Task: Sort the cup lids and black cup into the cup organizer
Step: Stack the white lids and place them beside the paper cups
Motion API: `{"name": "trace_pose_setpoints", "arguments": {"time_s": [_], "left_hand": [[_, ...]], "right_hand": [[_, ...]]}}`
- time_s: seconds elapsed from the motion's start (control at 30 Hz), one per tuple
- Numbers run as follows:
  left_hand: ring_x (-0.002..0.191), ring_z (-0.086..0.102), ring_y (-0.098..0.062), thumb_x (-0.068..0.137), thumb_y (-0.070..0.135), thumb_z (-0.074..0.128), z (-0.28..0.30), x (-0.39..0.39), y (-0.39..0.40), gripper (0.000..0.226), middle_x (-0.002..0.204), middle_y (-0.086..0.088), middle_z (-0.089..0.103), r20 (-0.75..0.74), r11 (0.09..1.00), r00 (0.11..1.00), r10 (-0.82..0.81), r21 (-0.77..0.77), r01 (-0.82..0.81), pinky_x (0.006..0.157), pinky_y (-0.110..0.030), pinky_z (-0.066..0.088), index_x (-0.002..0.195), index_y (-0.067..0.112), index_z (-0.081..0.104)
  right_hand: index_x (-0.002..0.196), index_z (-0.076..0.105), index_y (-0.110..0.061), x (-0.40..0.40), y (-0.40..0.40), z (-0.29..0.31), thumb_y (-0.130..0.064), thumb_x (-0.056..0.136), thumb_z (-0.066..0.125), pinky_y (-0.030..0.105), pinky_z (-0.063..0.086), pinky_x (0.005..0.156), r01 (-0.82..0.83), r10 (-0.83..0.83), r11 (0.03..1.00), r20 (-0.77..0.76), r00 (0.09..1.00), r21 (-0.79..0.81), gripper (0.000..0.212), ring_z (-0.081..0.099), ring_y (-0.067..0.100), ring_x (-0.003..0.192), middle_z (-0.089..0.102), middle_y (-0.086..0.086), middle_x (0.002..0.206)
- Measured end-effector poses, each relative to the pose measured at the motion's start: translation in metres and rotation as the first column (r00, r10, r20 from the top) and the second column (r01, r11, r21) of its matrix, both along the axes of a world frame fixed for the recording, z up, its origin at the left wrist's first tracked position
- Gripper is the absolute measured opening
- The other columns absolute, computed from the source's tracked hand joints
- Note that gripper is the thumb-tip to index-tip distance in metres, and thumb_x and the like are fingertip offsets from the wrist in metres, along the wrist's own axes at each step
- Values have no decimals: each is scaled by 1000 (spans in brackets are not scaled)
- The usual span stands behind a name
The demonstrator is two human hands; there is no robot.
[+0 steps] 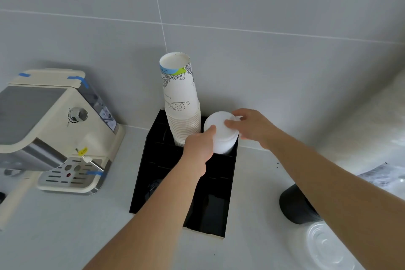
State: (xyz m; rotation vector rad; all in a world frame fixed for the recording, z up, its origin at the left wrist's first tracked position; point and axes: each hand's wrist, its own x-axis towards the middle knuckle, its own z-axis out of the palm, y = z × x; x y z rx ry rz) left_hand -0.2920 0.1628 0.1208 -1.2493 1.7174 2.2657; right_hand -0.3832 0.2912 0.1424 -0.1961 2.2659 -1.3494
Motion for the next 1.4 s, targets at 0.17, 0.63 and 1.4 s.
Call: {"name": "trace_pose_setpoints", "arguments": {"time_s": [0.17,0.63,1.4], "left_hand": [[78,46,-20,82,29,64,-9,-3,-4,22,81,-8,51,-52,987,998,-34,-159,26,80,-34,47,82,6,63],[86,68,-31,67,44,57,-30,-2,-9,44,90,-13,69,-27,837,987,-160,-533,121,78,-39,56,92,9,67],[105,61,-21,85,38,65,-22,11,-11,46,105,1,67,63,525,946,-318,-819,231,89,-38,49,124,14,58]], "right_hand": [[105,66,-35,4,-6,-7,-39,87,67,30,49,78,36,-29,997,-101,994,66,18,57,12,73,68,-4,103],[110,68,-6,11,-4,-20,-35,88,63,35,49,66,-10,87,961,-270,959,276,36,53,25,69,69,21,105],[117,71,-32,20,3,-41,-31,95,59,13,40,60,61,-30,992,-261,965,111,25,54,12,69,65,-11,96]]}}
